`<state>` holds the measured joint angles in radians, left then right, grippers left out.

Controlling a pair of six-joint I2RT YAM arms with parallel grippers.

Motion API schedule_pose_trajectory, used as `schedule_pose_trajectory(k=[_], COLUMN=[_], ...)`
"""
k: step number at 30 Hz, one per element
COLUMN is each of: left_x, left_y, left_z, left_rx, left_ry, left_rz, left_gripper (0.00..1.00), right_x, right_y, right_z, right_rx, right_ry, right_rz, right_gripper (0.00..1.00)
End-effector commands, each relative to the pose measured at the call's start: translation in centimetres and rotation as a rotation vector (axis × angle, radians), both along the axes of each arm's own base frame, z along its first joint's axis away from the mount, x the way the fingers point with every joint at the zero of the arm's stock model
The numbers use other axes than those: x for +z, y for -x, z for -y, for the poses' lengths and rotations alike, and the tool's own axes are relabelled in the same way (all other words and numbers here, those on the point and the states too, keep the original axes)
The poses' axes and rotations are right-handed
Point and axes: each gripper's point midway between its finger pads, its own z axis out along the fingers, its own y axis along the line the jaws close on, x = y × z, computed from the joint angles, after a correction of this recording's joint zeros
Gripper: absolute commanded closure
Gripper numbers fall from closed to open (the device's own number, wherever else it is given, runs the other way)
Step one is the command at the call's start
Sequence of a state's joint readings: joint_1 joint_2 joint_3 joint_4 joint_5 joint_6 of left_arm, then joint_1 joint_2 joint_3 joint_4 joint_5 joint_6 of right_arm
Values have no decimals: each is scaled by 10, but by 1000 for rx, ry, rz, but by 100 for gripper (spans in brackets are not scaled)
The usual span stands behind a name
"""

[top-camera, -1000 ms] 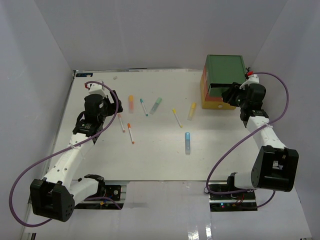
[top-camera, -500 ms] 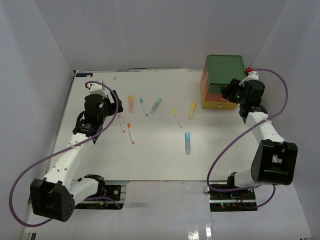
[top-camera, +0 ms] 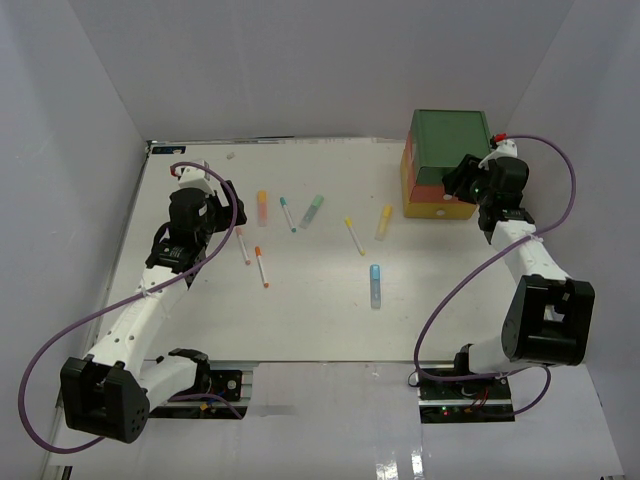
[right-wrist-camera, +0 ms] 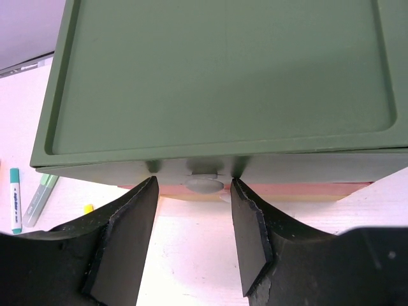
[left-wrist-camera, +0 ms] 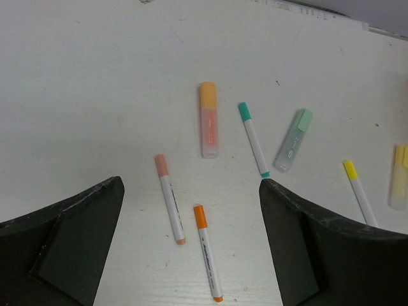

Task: Sort the stationery into containers
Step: Close the drawer in the storage box.

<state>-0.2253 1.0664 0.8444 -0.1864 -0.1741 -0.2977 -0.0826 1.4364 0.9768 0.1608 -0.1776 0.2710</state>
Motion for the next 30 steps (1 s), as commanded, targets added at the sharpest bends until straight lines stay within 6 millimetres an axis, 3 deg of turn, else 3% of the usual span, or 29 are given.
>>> schedule_pose_trajectory(k=[1, 9, 17, 25, 30], left_x=[3, 4, 8, 9, 9], left_y=[-1, -1, 0, 1, 2], left_z=[2, 1, 2, 2, 2], left_rx=[-10, -6, -13, -14, -14], left_ry=[10, 5, 11, 12, 12], left_rz=[17, 21, 29, 33, 35], left_gripper=[2, 2, 2, 2, 2], right_x=[32, 32, 36, -2, -28], right_y=[-16, -14, 15, 36, 33], right_z=[0, -4, -2, 1, 4], right_rx=[-13, -5, -15, -37, -45], right_ry=[7, -1, 30, 41, 45], right_rz=[96, 87, 106, 50, 7], right_gripper=[44, 44, 44, 43, 44])
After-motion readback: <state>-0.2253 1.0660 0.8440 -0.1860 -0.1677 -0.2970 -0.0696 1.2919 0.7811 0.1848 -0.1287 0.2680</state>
